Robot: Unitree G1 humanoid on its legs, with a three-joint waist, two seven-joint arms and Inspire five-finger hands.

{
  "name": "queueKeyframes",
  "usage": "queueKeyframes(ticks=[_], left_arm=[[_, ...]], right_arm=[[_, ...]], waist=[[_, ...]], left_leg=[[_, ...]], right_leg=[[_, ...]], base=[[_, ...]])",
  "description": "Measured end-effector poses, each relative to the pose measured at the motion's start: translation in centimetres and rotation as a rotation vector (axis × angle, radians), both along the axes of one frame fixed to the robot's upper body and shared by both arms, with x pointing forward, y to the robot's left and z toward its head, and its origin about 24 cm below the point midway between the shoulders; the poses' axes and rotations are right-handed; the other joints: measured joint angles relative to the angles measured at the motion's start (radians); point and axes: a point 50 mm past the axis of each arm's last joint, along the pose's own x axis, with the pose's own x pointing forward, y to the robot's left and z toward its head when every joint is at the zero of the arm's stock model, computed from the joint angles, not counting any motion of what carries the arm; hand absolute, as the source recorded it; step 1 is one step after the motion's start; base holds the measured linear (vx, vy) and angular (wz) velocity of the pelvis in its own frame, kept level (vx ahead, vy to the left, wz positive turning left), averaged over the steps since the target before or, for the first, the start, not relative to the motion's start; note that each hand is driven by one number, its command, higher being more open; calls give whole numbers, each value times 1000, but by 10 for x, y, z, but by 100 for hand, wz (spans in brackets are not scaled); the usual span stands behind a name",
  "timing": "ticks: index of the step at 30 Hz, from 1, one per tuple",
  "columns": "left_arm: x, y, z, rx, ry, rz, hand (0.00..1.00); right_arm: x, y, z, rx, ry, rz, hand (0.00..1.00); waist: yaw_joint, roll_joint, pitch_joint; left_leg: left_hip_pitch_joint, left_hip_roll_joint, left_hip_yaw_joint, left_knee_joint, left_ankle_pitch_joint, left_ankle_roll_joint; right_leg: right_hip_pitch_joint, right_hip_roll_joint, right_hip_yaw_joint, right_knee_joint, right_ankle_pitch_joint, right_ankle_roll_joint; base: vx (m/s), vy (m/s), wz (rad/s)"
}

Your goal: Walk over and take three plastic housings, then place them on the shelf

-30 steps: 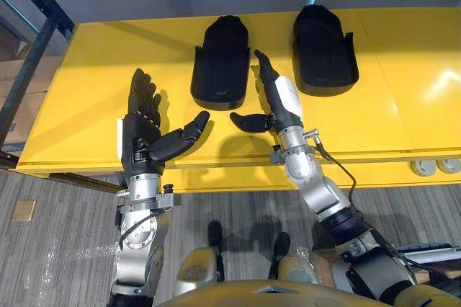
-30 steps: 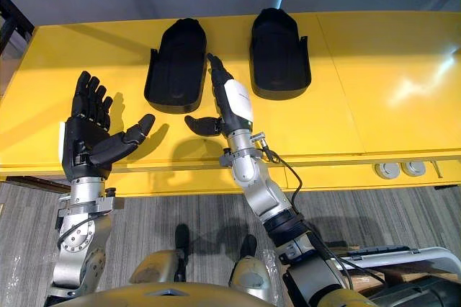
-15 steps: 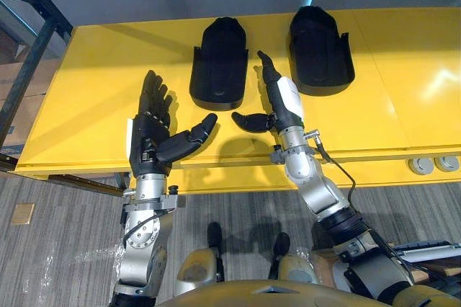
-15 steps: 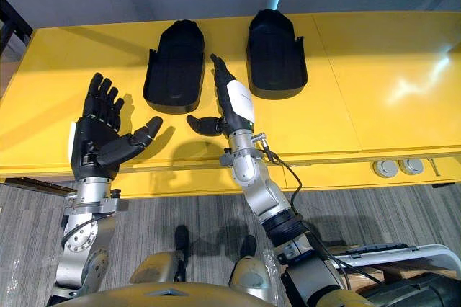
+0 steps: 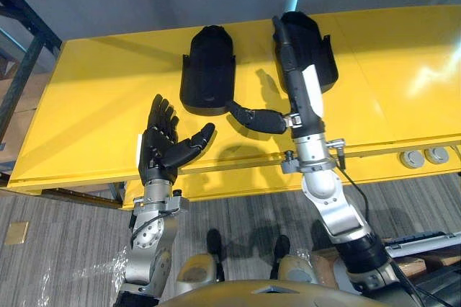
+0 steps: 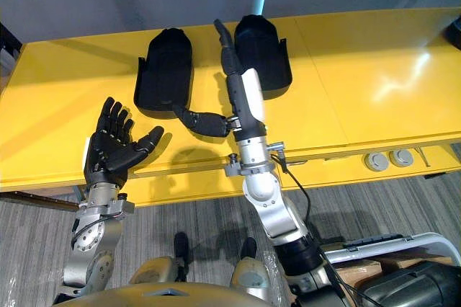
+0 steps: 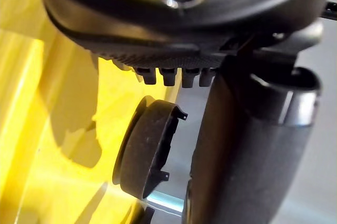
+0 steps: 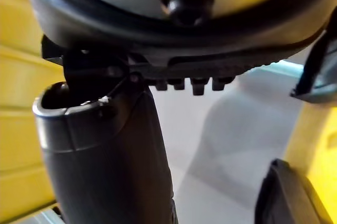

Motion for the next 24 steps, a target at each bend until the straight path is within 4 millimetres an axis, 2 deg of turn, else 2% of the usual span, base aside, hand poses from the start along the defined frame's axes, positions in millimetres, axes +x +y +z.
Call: queueKeyframes(ticks=[5,12,17,24], left_arm=[[0,1,-2,-2,11,17,100],[0,0,-4,-32,26,-11,100],[-1,-4,-9,-91,55,-74,100],[-1,-7,-12,-117,79,-114,100]], right_arm=[[-17,-29,-4,87,16,-32,100],[-28,-63,-9,198,45,-140,100],[-38,-70,-16,261,68,-184,100],[-41,-69,-19,289,79,-191,100]], waist=[[-10,-9,-35],[-27,-7,-54],[-31,-6,-61],[-33,-6,-61]], left_leg=[[9,4,23,1,-10,-1],[26,7,47,-5,-14,-1],[42,9,60,-14,-14,-2],[43,10,61,-15,-14,-2]], right_leg=[[1,4,22,-2,1,2],[7,8,47,-13,7,10],[13,13,60,-20,11,14],[13,15,62,-21,11,14]], base=[[-8,2,-14],[-8,3,-11],[6,-1,-8],[1,0,-1]])
